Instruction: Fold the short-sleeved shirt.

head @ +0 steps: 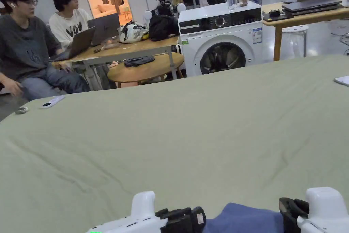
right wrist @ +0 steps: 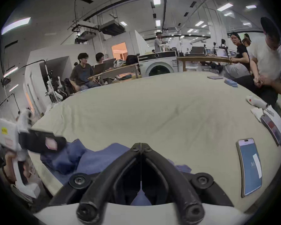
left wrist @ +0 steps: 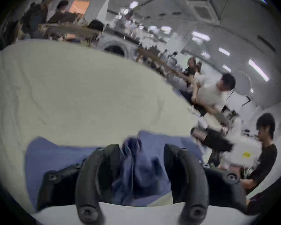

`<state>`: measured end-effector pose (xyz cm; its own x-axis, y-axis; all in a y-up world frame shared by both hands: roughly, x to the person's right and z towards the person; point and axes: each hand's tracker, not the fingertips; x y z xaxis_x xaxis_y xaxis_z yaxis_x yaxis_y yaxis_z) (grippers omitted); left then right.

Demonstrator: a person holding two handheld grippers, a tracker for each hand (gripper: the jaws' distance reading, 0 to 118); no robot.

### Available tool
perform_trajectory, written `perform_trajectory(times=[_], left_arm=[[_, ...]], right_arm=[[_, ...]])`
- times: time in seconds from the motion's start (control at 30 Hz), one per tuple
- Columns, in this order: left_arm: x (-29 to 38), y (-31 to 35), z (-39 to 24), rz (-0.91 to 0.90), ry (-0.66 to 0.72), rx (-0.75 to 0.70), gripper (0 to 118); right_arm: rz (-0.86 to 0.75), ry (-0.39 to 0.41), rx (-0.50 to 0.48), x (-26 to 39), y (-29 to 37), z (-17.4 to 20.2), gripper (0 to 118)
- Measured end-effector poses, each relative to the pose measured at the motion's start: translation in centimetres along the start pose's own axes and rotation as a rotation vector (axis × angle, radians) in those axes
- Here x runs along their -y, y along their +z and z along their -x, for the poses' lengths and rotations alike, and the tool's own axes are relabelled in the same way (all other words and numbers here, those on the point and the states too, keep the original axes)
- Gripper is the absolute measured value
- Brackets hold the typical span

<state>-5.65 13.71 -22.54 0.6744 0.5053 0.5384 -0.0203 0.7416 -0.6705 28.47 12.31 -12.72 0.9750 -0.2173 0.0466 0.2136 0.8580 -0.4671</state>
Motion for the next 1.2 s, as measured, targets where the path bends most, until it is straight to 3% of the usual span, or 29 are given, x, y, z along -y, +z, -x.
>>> perform_trajectory(times=[0.03,0.07,0.13,0.17,0.27,0.33,0.53,0.63,0.7,0.8,0.83,1.03,1.07,1.1,1.13,1.2], left_arm=[[-0.6,1.2,0.4,-0.029,0.044,-0.009,55],[-1.0,2.0,0.9,-0.056,0.091,-0.025,48],[-0.4,1.8,2.0,-0.132,0.152,-0.042,0],[-0.3,0.3,1.2,-0.327,0.387,0.270,0],[2.8,-5.2,1.9,-0.050,0.356,0.367,0],[4.9,-8.3,1.4,0.067,0.279,0.337,0],[3.1,-5.0,-0.3,-0.029,0.283,0.367,2],[1.2,0.6,1.5,-0.195,0.311,0.316,59],[0.4,3.8,4.4,-0.259,0.377,0.270,65],[0.1,7.3,9.0,-0.283,0.502,0.234,65],[0.9,8.5,11.5,-0.070,0.307,-0.133,65],[4.3,4.7,14.4,-0.004,0.553,0.005,64],[5.2,3.7,14.4,0.004,0.592,0.054,49],[5.6,3.0,14.4,-0.028,0.634,0.075,22],[6.0,2.6,14.3,-0.037,0.676,0.059,12],[6.4,3.1,14.4,-0.100,0.731,0.103,12]], right_arm=[[0.005,-0.011,0.000,0.2,0.1,-0.2,0],[0.006,-0.018,-0.003,0.3,0.2,-0.3,0],[0.007,-0.029,-0.010,0.6,0.3,-0.2,0],[0.009,-0.036,-0.017,0.6,0.2,-0.1,0],[0.012,-0.034,-0.020,0.7,0.3,0.6,0],[0.017,-0.032,-0.024,0.8,0.6,0.9,0],[0.059,-0.001,-0.021,1.4,0.4,1.8,0],[0.066,0.021,-0.030,1.5,0.3,2.5,0],[0.069,0.022,-0.056,1.3,0.2,2.9,0],[0.074,0.034,-0.077,1.2,-0.2,3.4,0],[0.076,0.037,-0.079,1.1,-0.3,3.5,0],[0.090,0.021,-0.091,1.2,-0.1,3.6,0],[0.092,0.024,-0.087,1.3,0.0,3.6,0],[0.095,0.029,-0.081,1.3,0.2,3.5,0],[0.098,0.036,-0.075,1.3,0.4,3.5,0],[0.092,0.051,-0.063,1.2,0.9,3.3,0]])
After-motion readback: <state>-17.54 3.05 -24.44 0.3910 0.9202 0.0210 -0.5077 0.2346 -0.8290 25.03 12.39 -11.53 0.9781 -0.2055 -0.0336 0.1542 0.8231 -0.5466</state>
